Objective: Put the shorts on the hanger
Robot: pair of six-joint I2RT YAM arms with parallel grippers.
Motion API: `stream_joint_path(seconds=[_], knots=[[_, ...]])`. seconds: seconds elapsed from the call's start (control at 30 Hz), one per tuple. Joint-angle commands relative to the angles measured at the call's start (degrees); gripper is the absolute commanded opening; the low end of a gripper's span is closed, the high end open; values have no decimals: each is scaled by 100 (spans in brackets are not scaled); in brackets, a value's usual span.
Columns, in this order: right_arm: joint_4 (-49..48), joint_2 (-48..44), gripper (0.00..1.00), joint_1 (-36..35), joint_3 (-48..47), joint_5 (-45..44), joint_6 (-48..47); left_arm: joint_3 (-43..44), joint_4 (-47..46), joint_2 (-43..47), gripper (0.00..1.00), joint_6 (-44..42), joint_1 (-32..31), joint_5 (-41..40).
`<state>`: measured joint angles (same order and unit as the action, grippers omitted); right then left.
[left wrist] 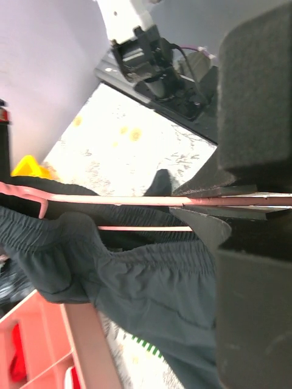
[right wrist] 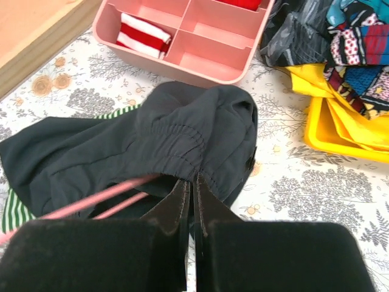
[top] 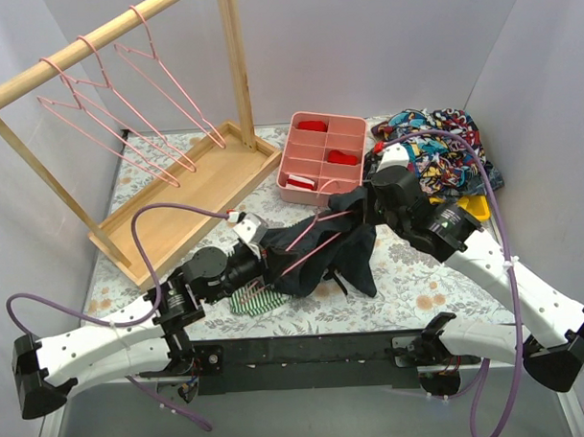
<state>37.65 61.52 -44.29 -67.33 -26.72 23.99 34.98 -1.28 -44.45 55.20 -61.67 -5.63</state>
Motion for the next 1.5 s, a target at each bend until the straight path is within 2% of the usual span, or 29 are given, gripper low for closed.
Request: stream_joint_path(seconds=[0.0, 0.13, 0.2, 0.3, 0.5, 0.63, 0.83, 0.93, 1.17, 1.27, 1.43, 1.47], knots=[[199, 53, 3, -18, -158, -395, -202, -9, -22, 628, 0, -97, -21, -649], [436, 290, 3, -9, -210, -711, -228, -27, 92, 744, 0, -45, -21, -615], [358, 282, 3, -18, -228, -459, -315, -79, 241, 744, 0, -44, -29, -676], [182, 273, 5, -27, -272, -185, -316, -237, -100, 701, 0, -53, -29, -485], [164, 493, 5, -18, -737, -168, -395, -403, -591, 68, 0, 17, -56, -62], [103, 642, 3, -88, -861, 167, -307, -798, -1871, -38, 0, 122, -108, -481], [-371, 344, 4, -185, -431, 870, -35, -1405, -3761, -468, 0, 140, -179, -949], [-442, 247, 8, -72, -228, 843, 1, -1529, -4213, -512, 0, 53, -275, -1010], [-1127, 229, 8, 70, -175, 2258, 247, -1837, -5031, -873, 0, -36, -372, -1186], [-1111, 177, 22, 131, -26, 2049, 229, -1846, -5049, -908, 0, -62, -381, -1169], [-1532, -60, 52, 456, 386, 2636, 457, -1881, -5058, -908, 0, -132, -398, -1212], [-1593, -96, 53, 483, 440, 2706, 492, -1881, -5066, -908, 0, -141, -390, -1213]])
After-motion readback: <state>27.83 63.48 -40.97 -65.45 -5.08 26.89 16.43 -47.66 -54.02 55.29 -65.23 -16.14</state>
